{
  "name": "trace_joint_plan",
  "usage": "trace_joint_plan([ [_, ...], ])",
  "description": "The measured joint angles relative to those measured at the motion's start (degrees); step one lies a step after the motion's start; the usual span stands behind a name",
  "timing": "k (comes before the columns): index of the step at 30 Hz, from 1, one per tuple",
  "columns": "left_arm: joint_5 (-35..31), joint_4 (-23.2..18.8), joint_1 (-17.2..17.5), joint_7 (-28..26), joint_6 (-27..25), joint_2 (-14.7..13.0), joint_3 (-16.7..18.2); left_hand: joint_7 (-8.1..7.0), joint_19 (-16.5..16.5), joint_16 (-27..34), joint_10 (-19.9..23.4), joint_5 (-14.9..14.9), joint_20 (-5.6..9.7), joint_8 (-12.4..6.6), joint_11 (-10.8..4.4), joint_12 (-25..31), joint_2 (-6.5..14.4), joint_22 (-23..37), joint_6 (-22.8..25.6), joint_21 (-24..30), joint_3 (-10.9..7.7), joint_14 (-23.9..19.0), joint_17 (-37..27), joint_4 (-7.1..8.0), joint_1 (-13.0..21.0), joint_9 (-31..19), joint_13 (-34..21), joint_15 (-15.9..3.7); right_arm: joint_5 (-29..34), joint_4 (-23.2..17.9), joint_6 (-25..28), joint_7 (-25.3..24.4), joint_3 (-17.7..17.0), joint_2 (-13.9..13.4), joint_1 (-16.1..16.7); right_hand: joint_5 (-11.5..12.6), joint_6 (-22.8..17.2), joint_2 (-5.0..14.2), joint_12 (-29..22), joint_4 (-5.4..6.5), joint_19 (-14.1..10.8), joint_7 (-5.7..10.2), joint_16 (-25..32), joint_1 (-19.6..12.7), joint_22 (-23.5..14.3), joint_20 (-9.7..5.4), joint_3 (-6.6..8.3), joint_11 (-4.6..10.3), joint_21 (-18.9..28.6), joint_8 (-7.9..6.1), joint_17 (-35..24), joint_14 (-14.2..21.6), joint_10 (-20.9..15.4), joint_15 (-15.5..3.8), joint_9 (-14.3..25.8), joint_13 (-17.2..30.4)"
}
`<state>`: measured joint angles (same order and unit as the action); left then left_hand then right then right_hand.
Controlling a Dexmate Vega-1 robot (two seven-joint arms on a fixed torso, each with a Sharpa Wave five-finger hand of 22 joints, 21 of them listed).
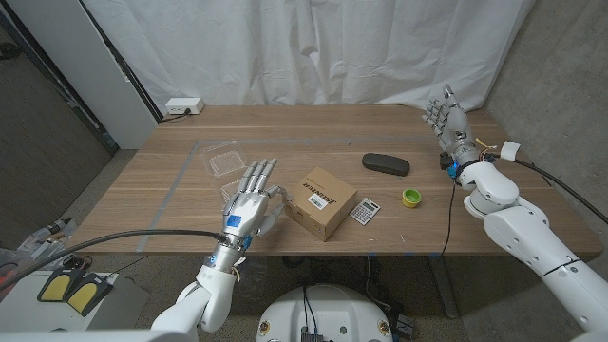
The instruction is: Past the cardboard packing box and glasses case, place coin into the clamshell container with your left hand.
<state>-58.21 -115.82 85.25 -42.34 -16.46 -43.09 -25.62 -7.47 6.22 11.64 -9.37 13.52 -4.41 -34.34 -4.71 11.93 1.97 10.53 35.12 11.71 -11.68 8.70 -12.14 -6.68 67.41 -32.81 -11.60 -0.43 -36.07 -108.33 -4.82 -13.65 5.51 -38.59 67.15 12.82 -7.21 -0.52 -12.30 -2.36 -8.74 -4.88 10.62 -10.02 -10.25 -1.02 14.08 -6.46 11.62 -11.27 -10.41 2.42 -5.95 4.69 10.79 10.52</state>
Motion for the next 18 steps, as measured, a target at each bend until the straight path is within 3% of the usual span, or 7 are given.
trace_joint_plan([
  [18,-5.5,-0.8,0.1,0.6,-5.7,1.4,-1.4,0.2,3.4,-0.2,-0.2,0.0,-1.93,-1.73,0.2,0.0,0.5,0.3,-1.4,-0.7,0.0,0.9,0.0,0.0,0.5,-2.1,0.0,0.86,-0.4,-0.2,0.6,-0.1,-0.2,-0.4,0.2,0.0,0.0,0.0,0.0,-0.24,0.0,0.0,0.0,0.0,0.0,0.0,-0.24,0.0,0.0,0.0,0.0,0.0,0.0,0.0,0.0,0.0],
])
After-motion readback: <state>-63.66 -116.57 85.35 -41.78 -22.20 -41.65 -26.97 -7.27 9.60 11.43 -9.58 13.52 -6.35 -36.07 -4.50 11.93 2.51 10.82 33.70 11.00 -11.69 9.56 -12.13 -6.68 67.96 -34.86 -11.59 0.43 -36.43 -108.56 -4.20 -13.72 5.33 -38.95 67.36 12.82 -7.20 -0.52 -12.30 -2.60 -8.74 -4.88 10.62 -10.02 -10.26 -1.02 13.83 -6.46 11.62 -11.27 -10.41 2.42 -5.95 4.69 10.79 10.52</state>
